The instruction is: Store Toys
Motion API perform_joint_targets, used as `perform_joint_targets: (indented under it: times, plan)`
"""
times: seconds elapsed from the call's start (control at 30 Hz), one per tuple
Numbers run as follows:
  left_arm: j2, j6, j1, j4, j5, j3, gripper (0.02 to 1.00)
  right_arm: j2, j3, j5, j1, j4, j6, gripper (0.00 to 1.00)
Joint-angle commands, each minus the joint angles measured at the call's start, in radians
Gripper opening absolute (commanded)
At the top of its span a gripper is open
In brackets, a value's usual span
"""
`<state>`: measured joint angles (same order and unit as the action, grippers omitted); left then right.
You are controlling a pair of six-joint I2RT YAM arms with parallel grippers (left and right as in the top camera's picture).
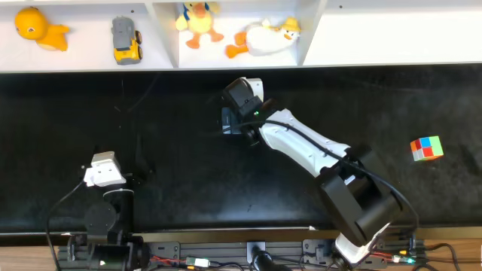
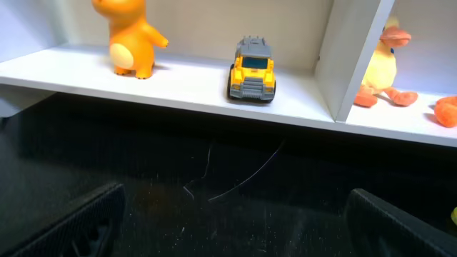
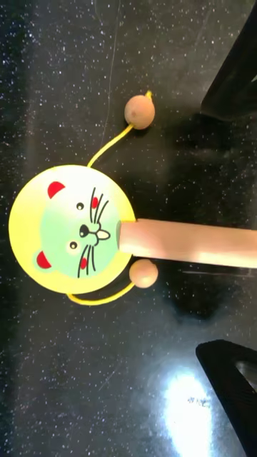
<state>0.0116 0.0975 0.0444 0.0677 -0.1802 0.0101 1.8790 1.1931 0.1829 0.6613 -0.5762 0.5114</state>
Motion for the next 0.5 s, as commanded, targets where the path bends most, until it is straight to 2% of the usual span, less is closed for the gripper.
perform_joint_targets:
  times: [0.03, 0.33, 0.5]
  plan:
    - [-0.010, -0.021, -0.004, 0.002, -0.005, -0.002, 0.998, 0.026, 0.029, -0.020, -0.005, 0.000, -0.011, 1.000]
    - [-0.010, -0.021, -0.004, 0.002, -0.005, -0.002, 0.998, 0.052, 0.029, -0.060, -0.006, 0.000, -0.011, 0.991]
    - [-0.010, -0.021, -0.004, 0.002, -0.005, -0.002, 0.998, 0.056, 0.029, -0.061, -0.006, 0.000, -0.011, 0.886]
